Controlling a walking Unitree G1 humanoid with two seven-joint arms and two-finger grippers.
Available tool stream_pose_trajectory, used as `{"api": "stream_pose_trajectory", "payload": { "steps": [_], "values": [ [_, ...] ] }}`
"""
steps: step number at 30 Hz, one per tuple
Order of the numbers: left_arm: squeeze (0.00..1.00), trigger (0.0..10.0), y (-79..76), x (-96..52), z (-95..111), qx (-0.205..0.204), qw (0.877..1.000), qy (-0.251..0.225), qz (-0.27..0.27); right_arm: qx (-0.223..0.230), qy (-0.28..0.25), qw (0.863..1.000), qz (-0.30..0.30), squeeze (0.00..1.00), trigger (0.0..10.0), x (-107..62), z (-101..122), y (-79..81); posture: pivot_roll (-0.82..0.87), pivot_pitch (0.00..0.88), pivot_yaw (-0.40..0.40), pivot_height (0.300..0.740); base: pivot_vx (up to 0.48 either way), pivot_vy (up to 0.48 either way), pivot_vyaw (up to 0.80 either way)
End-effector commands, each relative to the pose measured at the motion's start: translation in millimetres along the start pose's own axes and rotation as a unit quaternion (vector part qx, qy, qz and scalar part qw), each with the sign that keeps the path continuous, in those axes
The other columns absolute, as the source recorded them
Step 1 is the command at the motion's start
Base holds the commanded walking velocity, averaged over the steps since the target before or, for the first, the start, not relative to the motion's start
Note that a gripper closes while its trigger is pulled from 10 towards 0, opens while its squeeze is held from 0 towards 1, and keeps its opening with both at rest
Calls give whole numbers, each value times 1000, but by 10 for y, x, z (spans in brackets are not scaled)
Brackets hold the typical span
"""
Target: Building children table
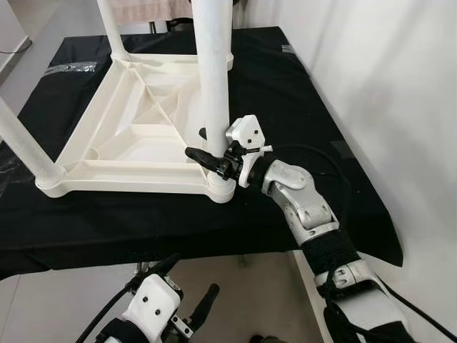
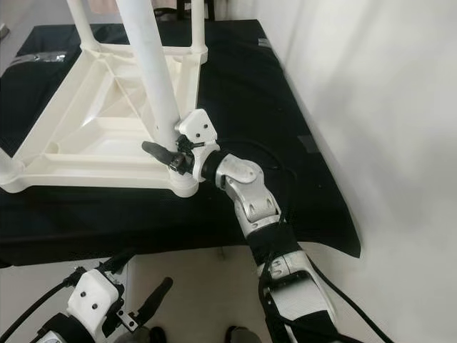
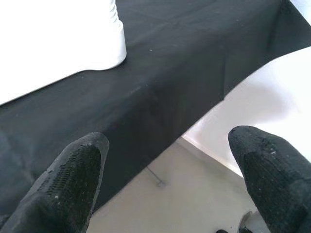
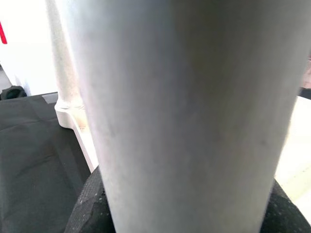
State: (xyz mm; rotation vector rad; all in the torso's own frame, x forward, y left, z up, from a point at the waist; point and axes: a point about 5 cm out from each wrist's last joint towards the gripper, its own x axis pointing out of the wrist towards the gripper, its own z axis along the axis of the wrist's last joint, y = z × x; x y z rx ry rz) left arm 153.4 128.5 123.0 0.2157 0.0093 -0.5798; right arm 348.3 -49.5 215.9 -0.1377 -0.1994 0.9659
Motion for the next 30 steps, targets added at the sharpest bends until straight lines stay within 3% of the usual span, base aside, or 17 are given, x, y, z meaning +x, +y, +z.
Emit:
{"api": "stream_pose_trajectory", "payload": {
  "steps": [1,6,8,10,17,23,27,30],
  "values": [
    [0,10000,-7,-16,-55,-7,1000,11,-2,89,64,994,1,0,10000,-114,-397,69,42,206,-35,740,0,0,0],
    [0,10000,0,-2,-63,-6,1000,11,0,56,44,996,59,0,10000,-156,-341,141,42,201,-34,740,0,0,0],
    [0,10000,7,4,-69,-6,1000,11,0,15,26,989,145,0,10000,-251,-273,256,41,200,-34,740,0,0,0],
    [0,10000,12,12,-77,-7,1000,12,-1,-7,17,982,188,0,10000,-305,-229,300,41,195,-32,740,0,0,0],
    [0,10000,36,39,-104,-6,1000,14,-3,-63,4,976,210,0,10000,-322,-134,274,37,182,-31,740,0,0,0],
    [0,10000,98,100,-158,-3,1000,18,5,-1,-114,985,133,0,10000,-218,158,158,33,148,-30,740,0,0,0],
    [0,10000,143,126,-183,-6,1000,21,18,30,-148,984,98,0,10000,-200,196,122,30,138,-28,740,0,0,0],
    [0,10000,233,181,-228,-7,999,26,41,113,-183,976,42,0,10000,-167,187,92,23,112,-24,740,0,0,0]
  ]
}}
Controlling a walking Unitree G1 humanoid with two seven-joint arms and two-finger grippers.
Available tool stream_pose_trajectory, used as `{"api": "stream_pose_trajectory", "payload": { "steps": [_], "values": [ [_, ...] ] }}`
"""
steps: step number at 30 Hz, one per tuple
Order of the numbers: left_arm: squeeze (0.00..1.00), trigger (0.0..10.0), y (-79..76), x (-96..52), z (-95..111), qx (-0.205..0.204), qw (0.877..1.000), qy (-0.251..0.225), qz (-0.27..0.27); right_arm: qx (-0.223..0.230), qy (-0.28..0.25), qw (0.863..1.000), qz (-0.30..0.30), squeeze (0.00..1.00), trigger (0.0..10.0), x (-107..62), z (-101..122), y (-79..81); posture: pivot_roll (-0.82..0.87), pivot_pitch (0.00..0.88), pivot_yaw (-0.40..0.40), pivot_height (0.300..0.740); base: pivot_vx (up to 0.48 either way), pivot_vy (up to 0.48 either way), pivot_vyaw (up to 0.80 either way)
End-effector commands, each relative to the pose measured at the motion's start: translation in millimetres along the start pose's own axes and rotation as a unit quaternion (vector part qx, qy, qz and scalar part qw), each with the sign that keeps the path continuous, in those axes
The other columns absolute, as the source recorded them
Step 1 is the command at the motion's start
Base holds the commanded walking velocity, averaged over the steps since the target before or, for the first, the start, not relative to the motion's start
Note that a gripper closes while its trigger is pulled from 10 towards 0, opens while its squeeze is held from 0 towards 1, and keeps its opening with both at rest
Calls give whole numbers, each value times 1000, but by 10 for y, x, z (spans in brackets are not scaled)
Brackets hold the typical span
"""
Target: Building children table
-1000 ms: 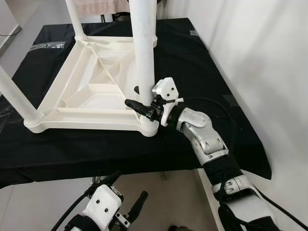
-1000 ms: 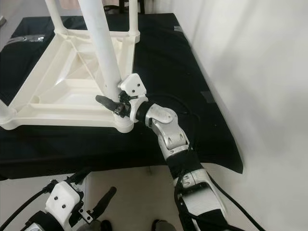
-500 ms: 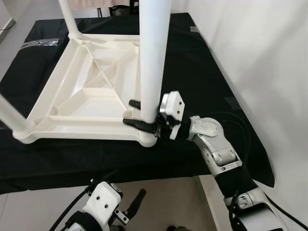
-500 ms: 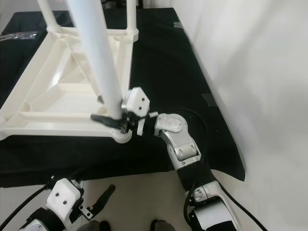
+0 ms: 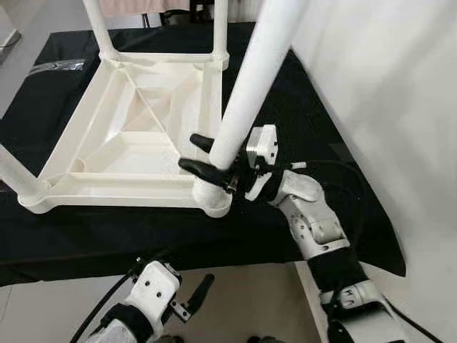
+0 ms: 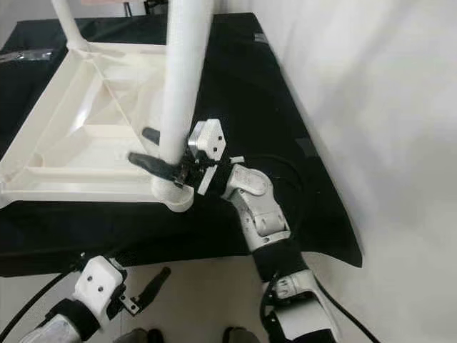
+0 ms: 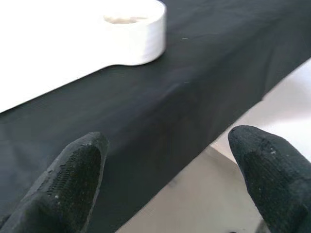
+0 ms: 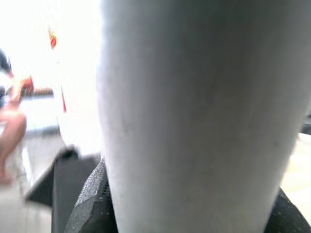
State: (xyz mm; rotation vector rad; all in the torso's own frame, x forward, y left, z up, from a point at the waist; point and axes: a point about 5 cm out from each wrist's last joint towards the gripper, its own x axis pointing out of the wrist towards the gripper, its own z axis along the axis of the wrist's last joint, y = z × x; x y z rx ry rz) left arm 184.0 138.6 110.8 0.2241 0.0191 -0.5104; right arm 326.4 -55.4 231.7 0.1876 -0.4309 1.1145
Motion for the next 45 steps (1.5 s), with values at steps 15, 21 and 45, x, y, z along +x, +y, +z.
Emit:
{"api": "stream_pose_trajectory", "payload": {
  "steps": [15,21,45],
  "values": [
    [0,10000,467,255,70,-58,987,-20,150,46,122,974,-184,0,10000,-174,-421,-119,8,0,-33,740,0,0,0],
    [0,10000,601,314,312,-68,982,-78,158,81,115,965,-221,0,10000,-275,-394,-94,-1,0,-24,740,131,0,-400],
    [0,10000,113,183,-165,-63,991,49,110,23,132,991,25,0,10000,-380,-204,165,21,0,-19,740,122,0,30]
  ]
}}
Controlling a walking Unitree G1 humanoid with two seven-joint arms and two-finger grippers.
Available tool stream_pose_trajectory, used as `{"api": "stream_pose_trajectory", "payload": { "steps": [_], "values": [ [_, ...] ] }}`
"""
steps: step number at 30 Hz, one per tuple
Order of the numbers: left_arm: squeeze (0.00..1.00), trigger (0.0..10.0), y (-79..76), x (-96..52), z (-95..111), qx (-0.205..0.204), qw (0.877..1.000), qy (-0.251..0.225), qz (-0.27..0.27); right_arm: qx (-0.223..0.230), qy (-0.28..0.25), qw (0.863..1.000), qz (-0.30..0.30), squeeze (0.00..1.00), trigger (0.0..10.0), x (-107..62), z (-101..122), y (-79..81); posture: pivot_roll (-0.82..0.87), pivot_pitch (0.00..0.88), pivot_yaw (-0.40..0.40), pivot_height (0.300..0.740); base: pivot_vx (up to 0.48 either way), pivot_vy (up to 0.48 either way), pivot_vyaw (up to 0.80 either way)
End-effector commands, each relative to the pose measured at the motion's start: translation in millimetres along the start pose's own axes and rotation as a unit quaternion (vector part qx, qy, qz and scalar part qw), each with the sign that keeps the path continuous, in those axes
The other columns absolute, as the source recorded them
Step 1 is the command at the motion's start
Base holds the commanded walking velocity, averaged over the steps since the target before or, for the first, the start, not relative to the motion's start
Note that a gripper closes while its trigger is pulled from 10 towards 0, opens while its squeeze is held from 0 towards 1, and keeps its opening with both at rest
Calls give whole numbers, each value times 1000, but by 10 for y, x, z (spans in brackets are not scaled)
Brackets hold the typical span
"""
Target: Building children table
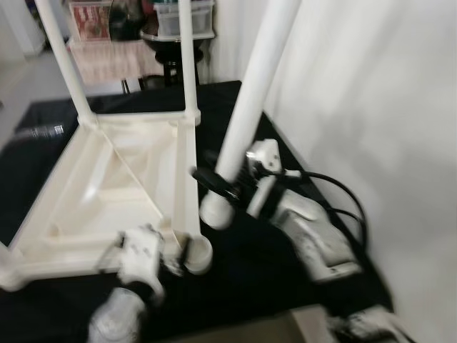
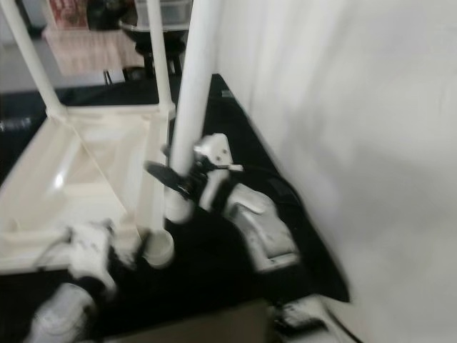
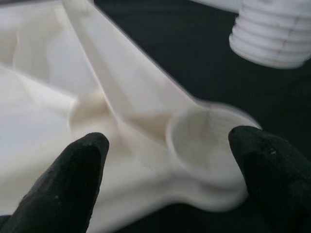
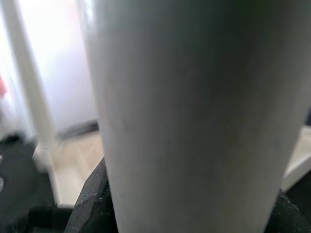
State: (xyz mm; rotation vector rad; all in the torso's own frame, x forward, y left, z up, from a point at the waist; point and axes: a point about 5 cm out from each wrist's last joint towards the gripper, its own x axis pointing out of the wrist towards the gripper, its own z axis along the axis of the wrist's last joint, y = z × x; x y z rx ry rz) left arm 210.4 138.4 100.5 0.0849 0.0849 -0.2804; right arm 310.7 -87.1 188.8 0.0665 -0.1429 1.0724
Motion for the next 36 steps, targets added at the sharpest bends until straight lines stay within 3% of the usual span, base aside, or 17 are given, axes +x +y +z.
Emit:
{"api": "stream_pose_trajectory", "payload": {
  "steps": [1,5,6,12,15,18,23,26,36],
  "values": [
    [0,10000,28,-49,-55,17,1000,20,2,-3,-13,998,55,0,10000,101,60,142,21,0,-19,740,0,0,800],
    [0,10000,-31,-94,-77,13,999,27,-10,3,-9,997,73,0,10000,59,58,149,23,0,-21,740,0,0,800],
    [0,10000,-89,-142,-116,22,999,40,-20,-4,12,998,65,0,10000,36,3,127,25,0,-22,740,0,0,0],
    [0,10000,-99,-163,-128,34,998,46,-23,-10,32,998,62,0,10000,17,-53,124,25,0,-19,740,0,0,0],
    [0,10000,-91,-199,-142,70,996,54,-32,-8,59,995,82,0,10000,-49,-134,148,21,0,-14,740,0,0,0],
    [0,10000,-82,-206,-153,64,996,55,-32,-11,82,993,85,0,10000,-63,-213,135,19,0,-13,740,0,0,0],
    [0,10000,-105,-222,-158,57,996,56,-47,3,94,990,102,0,10000,-44,-296,103,26,0,-10,740,0,0,0],
    [0,10000,-134,-295,-169,73,994,63,-53,8,94,987,128,0,10000,-27,-295,93,35,0,-9,740,0,0,0],
    [0,10000,-116,-388,-150,65,996,63,-26,8,96,985,144,0,10000,104,-285,99,56,30,-22,740,0,0,0]
  ]
}}
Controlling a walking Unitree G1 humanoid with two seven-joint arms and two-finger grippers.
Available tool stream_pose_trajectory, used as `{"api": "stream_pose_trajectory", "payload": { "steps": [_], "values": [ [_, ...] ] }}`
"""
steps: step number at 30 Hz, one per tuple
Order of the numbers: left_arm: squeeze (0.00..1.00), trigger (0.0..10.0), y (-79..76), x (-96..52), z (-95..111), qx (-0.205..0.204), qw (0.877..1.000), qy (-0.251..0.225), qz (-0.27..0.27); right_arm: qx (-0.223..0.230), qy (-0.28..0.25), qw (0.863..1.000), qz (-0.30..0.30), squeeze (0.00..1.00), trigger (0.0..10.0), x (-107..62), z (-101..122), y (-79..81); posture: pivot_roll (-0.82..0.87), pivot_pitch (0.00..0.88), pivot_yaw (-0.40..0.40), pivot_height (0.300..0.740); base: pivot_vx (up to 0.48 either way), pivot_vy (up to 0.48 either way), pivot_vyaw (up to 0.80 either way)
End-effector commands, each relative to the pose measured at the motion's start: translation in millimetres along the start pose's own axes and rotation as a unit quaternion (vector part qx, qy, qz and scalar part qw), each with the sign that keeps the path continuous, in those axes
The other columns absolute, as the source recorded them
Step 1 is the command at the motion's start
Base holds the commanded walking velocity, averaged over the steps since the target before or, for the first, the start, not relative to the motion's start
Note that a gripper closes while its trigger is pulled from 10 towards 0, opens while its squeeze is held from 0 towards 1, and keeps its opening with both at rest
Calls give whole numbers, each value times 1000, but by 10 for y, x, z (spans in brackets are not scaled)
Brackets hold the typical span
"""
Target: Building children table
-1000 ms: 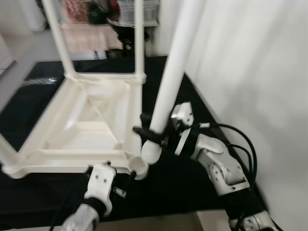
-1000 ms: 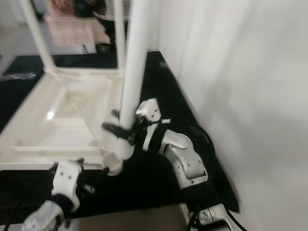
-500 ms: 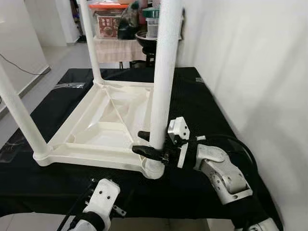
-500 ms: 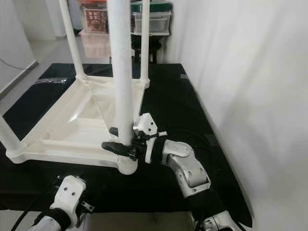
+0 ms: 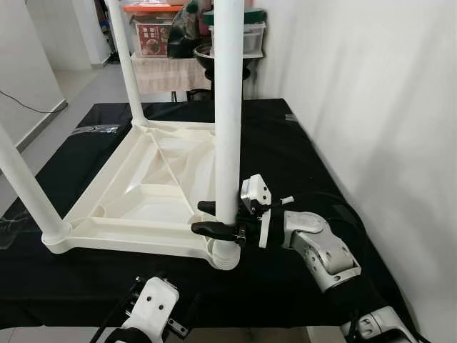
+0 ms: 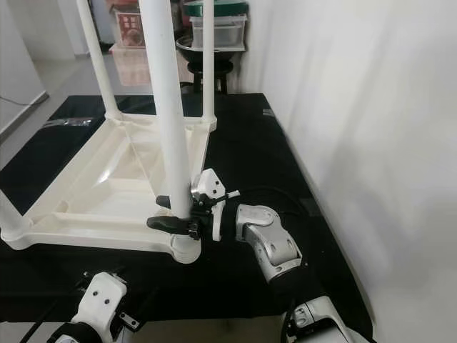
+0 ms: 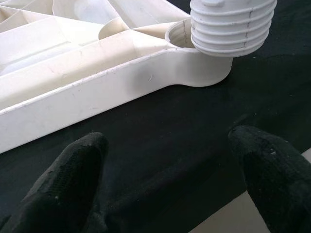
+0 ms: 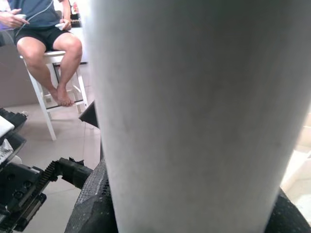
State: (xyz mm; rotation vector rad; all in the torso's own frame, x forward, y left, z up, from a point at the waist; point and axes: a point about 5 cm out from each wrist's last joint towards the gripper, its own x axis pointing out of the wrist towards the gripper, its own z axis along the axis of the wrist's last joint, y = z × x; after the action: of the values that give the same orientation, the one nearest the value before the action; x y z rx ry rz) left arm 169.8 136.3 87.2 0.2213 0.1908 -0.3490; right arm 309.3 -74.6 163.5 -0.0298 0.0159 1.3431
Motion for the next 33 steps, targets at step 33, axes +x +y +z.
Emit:
{"api": "stream_pose_trajectory", "payload": {
  "steps": [33],
  "values": [
    [0,10000,40,-56,98,9,1000,-8,16,13,-20,999,-45,0,10000,-36,43,-272,68,120,-22,740,0,66,0]
  ]
}}
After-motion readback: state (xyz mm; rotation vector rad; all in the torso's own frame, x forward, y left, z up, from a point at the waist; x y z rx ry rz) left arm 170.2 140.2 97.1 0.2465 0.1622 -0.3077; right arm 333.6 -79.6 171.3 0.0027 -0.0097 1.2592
